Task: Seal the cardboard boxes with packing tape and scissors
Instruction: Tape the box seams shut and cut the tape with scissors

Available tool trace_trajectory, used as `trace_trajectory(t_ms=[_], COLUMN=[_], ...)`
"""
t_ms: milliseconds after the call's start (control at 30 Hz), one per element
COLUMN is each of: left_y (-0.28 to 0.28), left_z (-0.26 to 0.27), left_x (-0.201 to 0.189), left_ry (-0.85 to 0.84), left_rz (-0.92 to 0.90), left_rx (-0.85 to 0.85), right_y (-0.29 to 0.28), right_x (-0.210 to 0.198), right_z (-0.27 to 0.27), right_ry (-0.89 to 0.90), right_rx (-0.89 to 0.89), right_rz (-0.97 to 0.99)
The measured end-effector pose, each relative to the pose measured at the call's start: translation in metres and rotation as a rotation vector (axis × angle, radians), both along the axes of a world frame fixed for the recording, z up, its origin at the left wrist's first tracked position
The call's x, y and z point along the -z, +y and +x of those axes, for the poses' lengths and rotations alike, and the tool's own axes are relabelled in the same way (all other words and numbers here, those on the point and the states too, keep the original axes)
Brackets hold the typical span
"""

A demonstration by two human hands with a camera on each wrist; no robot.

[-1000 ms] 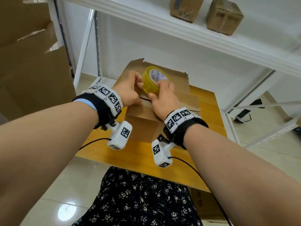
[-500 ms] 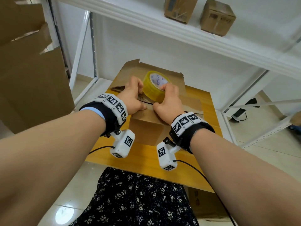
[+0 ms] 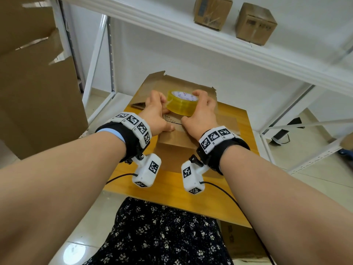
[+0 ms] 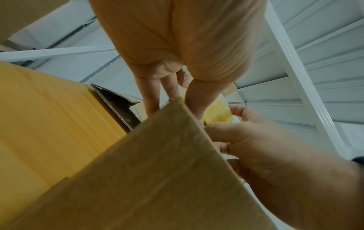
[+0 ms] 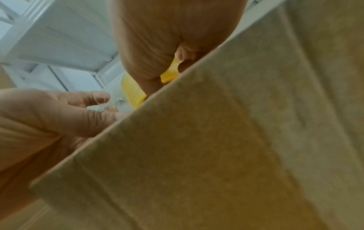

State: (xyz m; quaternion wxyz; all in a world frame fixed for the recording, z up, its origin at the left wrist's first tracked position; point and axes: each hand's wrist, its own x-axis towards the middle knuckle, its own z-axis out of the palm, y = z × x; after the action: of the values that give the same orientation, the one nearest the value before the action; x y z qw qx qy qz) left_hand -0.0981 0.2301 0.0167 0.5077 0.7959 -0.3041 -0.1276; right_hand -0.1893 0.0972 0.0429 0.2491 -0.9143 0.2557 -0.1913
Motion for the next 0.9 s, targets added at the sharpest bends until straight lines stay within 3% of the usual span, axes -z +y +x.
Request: trace_trajectory(t_ms=[333,533,633,767,900], left_y=[-0.001,0.003,0.006,0.017,0.031], left_z=[-0.002,-0.002,-0.002,0.005,0.013], left_x=[0.001,-0.001,-0.007,-0.03,-0.034], left_ry=[0.011,-0.01,0.082,0.378,0.394], left_rz=[-0.035,-0.012,-0.097,-0.342,-0.346], left_rx=[-0.039,-0.053,-0.086,-0.256,-0.282], right_y=[-0.003,0.003,0.007,0.007,0.009], right_x=[0.018,0.019,0.017,0.015,0.014], right_z=[0.01,0.008,0.005,0.003,-0.001], right_ry=[-0.059,-0.096,-0.135,-0.121,-0.054], right_rx=[0.105,0.044,0.005,-0.01,-0.021], right_rz=[0.072,-0.014,-0.027,-0.043,-0.115])
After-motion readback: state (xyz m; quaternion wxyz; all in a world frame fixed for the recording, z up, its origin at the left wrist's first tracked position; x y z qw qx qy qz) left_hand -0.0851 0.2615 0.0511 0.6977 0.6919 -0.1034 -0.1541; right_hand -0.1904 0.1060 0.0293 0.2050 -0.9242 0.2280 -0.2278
